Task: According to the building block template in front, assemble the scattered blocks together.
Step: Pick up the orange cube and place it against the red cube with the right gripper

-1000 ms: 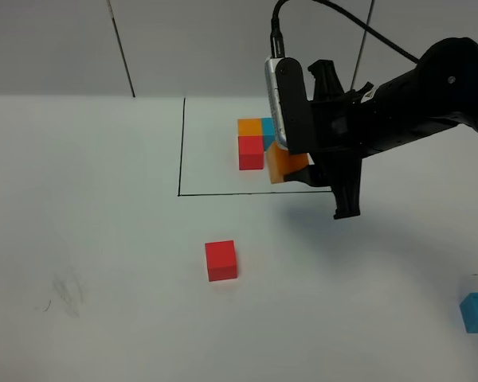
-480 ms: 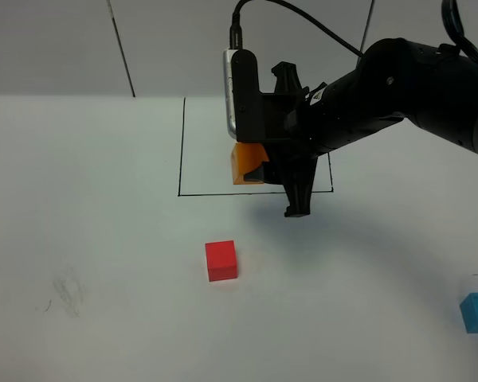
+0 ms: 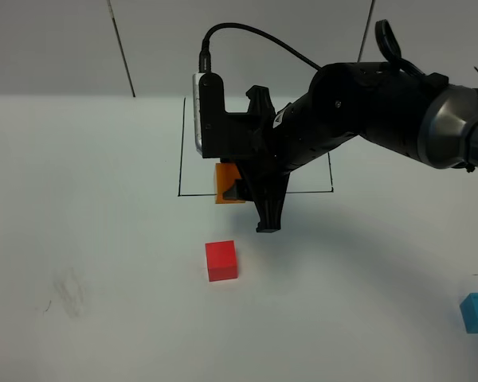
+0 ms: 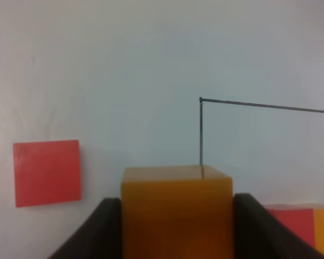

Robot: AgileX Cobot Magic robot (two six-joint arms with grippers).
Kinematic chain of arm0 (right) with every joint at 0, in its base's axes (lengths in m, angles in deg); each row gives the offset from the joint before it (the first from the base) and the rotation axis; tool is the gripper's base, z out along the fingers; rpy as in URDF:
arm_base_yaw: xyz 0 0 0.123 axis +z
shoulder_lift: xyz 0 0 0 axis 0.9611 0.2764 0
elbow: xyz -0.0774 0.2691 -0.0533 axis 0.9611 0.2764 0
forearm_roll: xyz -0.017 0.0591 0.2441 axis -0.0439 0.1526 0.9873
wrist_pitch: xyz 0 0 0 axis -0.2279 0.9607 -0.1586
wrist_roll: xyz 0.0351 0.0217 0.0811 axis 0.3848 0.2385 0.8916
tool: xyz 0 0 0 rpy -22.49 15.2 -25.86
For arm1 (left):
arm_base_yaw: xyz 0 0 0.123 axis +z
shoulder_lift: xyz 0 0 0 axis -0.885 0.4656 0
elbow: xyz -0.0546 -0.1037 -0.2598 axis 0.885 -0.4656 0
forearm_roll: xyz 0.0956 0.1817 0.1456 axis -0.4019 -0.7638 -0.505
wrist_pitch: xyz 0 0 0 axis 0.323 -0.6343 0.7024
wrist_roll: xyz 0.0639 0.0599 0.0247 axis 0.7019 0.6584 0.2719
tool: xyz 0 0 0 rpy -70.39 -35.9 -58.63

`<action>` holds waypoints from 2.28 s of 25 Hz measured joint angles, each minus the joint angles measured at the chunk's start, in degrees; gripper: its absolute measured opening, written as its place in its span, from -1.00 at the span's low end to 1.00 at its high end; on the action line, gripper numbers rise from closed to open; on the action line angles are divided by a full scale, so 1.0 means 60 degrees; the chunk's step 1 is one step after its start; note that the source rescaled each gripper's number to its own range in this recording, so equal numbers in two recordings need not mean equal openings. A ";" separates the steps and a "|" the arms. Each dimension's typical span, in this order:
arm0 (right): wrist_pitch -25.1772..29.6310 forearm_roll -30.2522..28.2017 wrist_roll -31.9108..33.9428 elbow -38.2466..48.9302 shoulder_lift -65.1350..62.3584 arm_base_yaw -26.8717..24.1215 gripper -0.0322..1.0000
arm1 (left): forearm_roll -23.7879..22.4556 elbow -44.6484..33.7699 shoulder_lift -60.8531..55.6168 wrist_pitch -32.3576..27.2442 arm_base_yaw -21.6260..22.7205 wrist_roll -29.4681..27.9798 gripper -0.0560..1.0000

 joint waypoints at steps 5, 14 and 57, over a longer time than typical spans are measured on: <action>0.0352 -0.0151 -0.0913 -0.0188 0.0224 0.0000 -0.01 | 0.0000 0.0000 0.0000 0.0000 0.0000 0.0000 -0.88; 0.0482 -0.0193 -0.3850 -0.0188 0.0347 0.0000 -0.01 | 0.0000 0.0000 0.0000 0.0000 0.0000 0.0000 -0.88; 0.1210 -0.1004 -0.7451 -0.0191 0.0476 0.0188 -0.01 | 0.0000 0.0000 0.0000 0.0000 0.0000 0.0000 -0.88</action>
